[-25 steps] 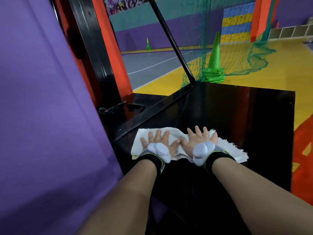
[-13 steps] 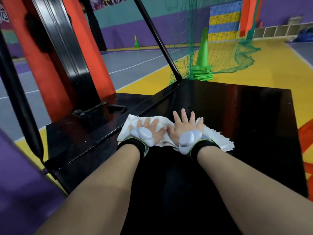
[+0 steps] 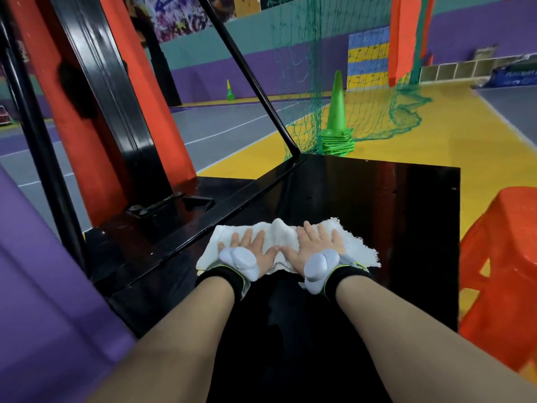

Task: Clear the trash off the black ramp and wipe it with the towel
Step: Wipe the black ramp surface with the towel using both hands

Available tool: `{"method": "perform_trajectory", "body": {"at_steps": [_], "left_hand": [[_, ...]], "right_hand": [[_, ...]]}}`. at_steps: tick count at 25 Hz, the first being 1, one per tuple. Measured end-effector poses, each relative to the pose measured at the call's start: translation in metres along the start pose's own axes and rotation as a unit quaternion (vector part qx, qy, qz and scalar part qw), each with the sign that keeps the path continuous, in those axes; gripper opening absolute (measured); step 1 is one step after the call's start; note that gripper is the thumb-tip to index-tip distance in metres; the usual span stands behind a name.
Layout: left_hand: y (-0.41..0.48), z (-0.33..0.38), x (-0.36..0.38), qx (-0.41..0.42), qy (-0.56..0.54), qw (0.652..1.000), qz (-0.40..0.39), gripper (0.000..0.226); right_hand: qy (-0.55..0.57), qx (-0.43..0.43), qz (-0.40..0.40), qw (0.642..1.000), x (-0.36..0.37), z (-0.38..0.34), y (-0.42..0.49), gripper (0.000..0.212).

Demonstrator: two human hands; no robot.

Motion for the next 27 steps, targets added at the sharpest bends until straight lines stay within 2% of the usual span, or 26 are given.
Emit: {"method": "perform_trajectory", "body": {"at_steps": [6,11,18,23,27], "left_hand": [[-0.01,0.033,0.004,-0.004,0.004,1.0,0.012,0.071],[-0.039,0.096,0.001,0.079,0.007,0.997,0.019,0.069],[-0.081,0.101,0.004,0.131,0.018,0.99,0.046,0.068],[-0.11,0.09,0.016,0.113,0.005,0.993,0.03,0.083],[-0.118,0.082,0.011,0.13,-0.009,0.991,0.002,0.097]], "right_hand": [[0.035,0.06,-0.016,0.998,-0.031,0.056,-0.026,0.079],[0.039,0.115,-0.008,0.993,-0.059,0.09,-0.074,0.071],[0.031,0.141,-0.011,0.989,-0.066,0.097,-0.13,0.07],[0.036,0.152,-0.007,0.988,-0.071,0.091,-0.174,0.068],[0.03,0.148,-0.015,0.988,-0.085,0.083,-0.2,0.06]]}}
Point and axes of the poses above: each hand's wrist, its own y-axis towards the middle knuckle, its own x-axis out of the palm, z = x × y, the point moved 3 cm from there along y, towards the middle knuckle, and after that the axes turned 10 degrees about y, right-handed, at the moved point
